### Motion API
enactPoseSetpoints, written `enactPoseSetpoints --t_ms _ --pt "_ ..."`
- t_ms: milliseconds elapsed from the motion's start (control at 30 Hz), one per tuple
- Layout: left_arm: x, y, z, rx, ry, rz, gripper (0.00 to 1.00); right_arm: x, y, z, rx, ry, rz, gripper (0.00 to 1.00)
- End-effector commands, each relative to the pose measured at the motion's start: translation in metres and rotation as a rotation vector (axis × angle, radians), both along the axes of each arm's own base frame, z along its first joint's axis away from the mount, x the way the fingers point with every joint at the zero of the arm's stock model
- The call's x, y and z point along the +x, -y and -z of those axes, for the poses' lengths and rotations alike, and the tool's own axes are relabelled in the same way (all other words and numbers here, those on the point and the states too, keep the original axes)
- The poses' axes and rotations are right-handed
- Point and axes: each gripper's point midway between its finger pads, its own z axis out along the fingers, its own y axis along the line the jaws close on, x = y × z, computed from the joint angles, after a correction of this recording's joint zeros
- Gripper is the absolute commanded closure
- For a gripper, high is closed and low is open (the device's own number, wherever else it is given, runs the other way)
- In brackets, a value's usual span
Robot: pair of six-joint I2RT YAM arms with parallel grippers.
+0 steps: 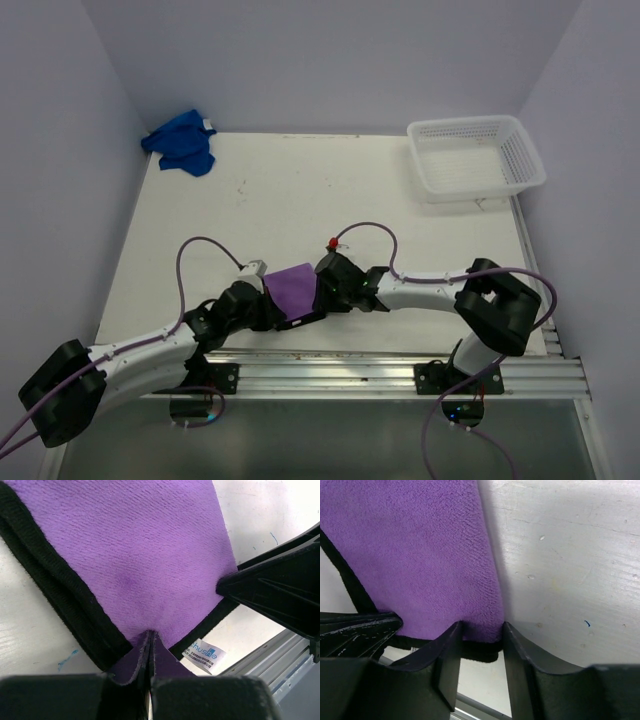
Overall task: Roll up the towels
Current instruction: Roll the towel
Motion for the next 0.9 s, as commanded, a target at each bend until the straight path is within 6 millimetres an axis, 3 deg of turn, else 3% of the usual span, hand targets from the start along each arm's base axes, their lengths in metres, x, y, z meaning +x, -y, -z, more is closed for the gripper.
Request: enactPoseSetpoints --t_ms 0,200,400,533,700,867 --pt "-0.005 -0.013 0.015 0.078 -0.034 -0.016 1.00 -0.005 0.011 0.018 -0.036 -0.027 0.025 0.60" --pt "-0.003 -0.011 0.013 0.078 -0.025 -0.014 1.00 -0.008 0.014 0.023 -0.065 -0.037 0.000 0.79" --pt "0.007 -0.006 0.004 0.085 -0.003 -0.014 1.00 0.003 0.026 0.008 -0.157 0.051 -0.030 0.99" --pt "0.019 0.006 -0.013 0.068 0.025 -0.011 1.00 0.013 0.030 -0.015 -0.207 0.127 -0.060 1.00" --pt "0.036 0.022 -0.040 0.038 0.071 -0.006 0.99 0.020 0.046 -0.028 -0.326 0.188 -0.109 1.00" --pt "0.053 0.036 -0.066 0.009 0.122 -0.010 0.92 0.029 0.054 -0.040 -0.389 0.243 -0.141 1.00"
